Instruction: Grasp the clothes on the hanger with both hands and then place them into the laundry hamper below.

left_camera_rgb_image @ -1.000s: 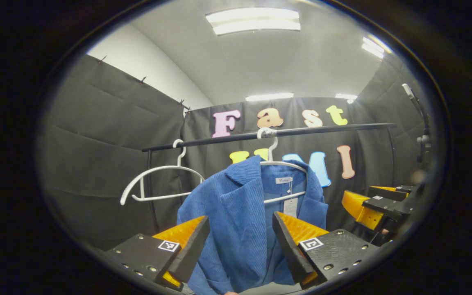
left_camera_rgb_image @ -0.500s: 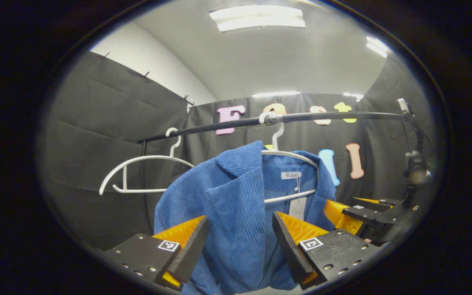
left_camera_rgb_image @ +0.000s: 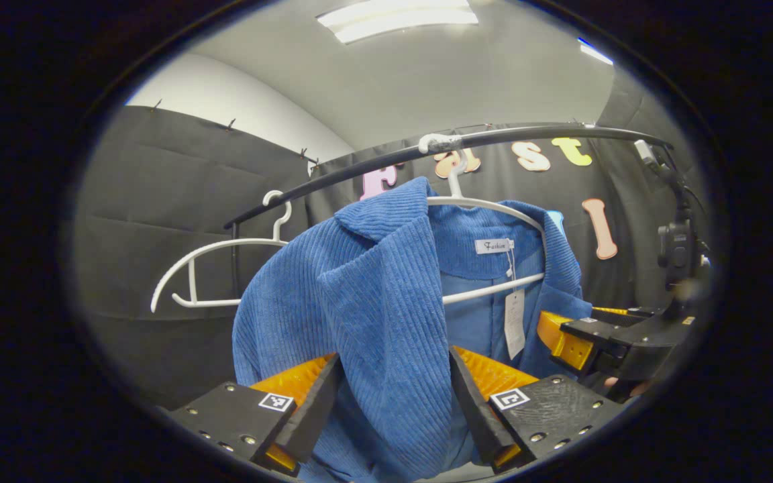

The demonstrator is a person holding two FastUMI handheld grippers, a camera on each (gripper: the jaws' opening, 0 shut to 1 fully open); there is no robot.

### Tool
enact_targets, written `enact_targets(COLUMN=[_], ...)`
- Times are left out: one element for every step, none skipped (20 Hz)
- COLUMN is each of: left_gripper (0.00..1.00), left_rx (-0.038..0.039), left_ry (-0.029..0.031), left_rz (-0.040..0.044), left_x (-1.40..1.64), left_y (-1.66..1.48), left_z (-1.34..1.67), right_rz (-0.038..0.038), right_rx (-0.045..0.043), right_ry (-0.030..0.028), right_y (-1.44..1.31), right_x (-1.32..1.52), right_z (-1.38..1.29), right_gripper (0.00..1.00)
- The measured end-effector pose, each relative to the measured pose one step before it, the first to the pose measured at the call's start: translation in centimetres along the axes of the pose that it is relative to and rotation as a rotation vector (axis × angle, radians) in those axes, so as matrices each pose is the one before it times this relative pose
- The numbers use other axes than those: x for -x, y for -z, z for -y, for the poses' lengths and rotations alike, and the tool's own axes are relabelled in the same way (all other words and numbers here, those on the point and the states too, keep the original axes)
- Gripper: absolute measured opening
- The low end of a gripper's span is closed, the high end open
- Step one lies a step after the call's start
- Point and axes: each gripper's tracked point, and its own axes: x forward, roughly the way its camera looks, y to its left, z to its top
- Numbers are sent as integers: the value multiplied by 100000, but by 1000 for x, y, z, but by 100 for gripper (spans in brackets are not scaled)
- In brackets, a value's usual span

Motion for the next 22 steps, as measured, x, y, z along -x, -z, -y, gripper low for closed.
enact_targets(left_gripper=[90, 90, 90, 90, 90, 85, 79, 74, 70, 61, 51, 42, 33, 24, 15, 6, 6, 6, 6, 5, 8, 7], left_rx=[75, 11, -327, -281, -161, -95, 179, 20, 145, 1302, 1821, 2305, 2285, 2062, 3257, 2736, 1295, -448, 572, -265, -257, -160], left_ry=[-322, -655, -684, -551, -353, -911, -301, -608, -1405, -719, -1121, 637, 1100, -527, 1877, 1531, 14, -637, 3454, -276, 2002, 737], left_rz=[66, -105, -337, -506, -302, 138, 116, 45, 497, 313, 126, -219, -576, -535, -269, -743, 170, 150, -29, 818, 171, 985], left_x=[-5, 79, 214, -35, -18, -24, 151, 56, 267, 106, 252, -187, 16, -169, -209, -72, 249, -194, 197, 137, -236, 380], left_y=[60, -64, 105, 28, 146, -26, 55, -62, -62, -119, -49, -18, 231, -89, 124, 57, -359, -1, -196, -278, -365, -689], left_z=[-97, -90, -51, -129, -40, -283, -200, -199, -505, -292, -232, 86, 302, -273, 164, 340, -226, -428, 634, 70, 326, -9], right_rz=[-517, -159, 23, 232, 197, 66, 210, 331, 645, 252, 133, 871, 1084, 1456, 1379, 1647, 1529, 1181, 990, 1418, 1614, 1792], right_rx=[27, 37, 305, 217, -262, -575, -824, -1066, -1154, -1219, -383, 823, 976, 310, -413, -728, -546, -338, -122, 42, -107, -347], right_ry=[-726, -536, 241, 317, 550, 540, 50, -366, -200, -2939, -1981, -109, 294, 529, 436, 1048, 832, 669, 362, 756, 887, 1010], right_y=[265, 73, 106, -10, 117, -29, -90, -167, -178, -284, -88, -303, -382, -485, -551, -580, -504, -529, -452, -678, -682, -655], right_x=[-303, -232, -265, -235, -180, -131, 17, -36, -150, -310, -38, 54, 141, 133, 76, -8, 5, 13, 74, -73, -38, -49], right_z=[-125, -30, 171, 203, -72, 106, 140, -1, 145, -482, -193, 369, 420, 268, 224, 394, 284, 298, 218, 326, 414, 334], right_gripper=[95, 95, 94, 94, 87, 80, 60, 46, 32, 18, 4, 4, 4, 4, 5, 5, 4, 4, 4, 4, 4, 4])
